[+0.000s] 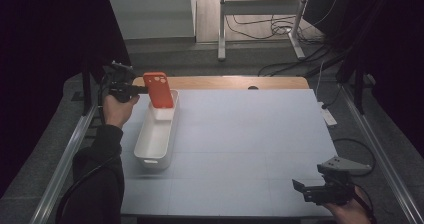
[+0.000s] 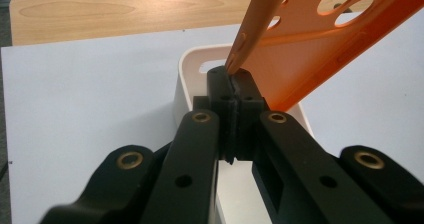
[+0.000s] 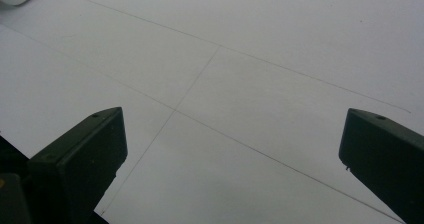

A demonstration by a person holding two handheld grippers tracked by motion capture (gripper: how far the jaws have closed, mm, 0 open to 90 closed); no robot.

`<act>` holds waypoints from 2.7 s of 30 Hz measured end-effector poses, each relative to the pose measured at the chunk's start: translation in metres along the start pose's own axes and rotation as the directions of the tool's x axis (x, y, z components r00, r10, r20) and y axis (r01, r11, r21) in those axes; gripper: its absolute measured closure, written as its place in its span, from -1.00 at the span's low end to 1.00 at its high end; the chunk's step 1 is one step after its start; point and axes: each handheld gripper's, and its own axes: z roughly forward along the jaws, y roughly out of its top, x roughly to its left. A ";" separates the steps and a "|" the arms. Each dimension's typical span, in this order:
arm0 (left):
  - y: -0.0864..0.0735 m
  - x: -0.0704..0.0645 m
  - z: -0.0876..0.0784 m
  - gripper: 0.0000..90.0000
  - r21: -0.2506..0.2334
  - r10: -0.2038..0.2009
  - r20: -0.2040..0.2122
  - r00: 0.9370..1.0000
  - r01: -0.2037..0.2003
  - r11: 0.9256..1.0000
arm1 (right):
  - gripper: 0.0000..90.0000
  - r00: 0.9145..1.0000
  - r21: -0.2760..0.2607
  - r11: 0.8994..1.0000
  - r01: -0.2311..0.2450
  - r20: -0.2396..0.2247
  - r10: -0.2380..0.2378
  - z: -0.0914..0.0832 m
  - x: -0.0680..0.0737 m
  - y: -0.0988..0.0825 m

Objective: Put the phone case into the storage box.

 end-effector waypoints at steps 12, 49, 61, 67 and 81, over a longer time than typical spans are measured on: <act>-0.002 0.000 0.017 0.98 0.030 0.006 -0.023 1.000 -0.005 1.000 | -1.00 1.000 0.005 1.000 0.005 -0.002 -0.005 0.000 0.000 0.000; -0.012 0.003 0.056 0.92 0.073 -0.020 -0.042 0.999 0.024 0.997 | -1.00 1.000 0.005 1.000 0.011 -0.001 -0.011 0.000 0.001 -0.001; -0.010 0.002 0.049 0.51 0.006 -0.012 -0.007 1.000 0.012 1.000 | -1.00 1.000 0.006 1.000 0.013 -0.001 -0.013 -0.001 0.002 -0.001; -0.011 -0.003 0.047 0.35 -0.018 0.027 0.006 1.000 -0.027 0.999 | -1.00 1.000 0.005 1.000 0.014 -0.001 -0.014 -0.001 0.002 -0.001; -0.015 -0.011 0.040 -0.16 -0.054 0.095 0.022 0.995 -0.093 0.994 | -1.00 1.000 0.005 1.000 0.015 -0.001 -0.015 -0.001 0.002 -0.001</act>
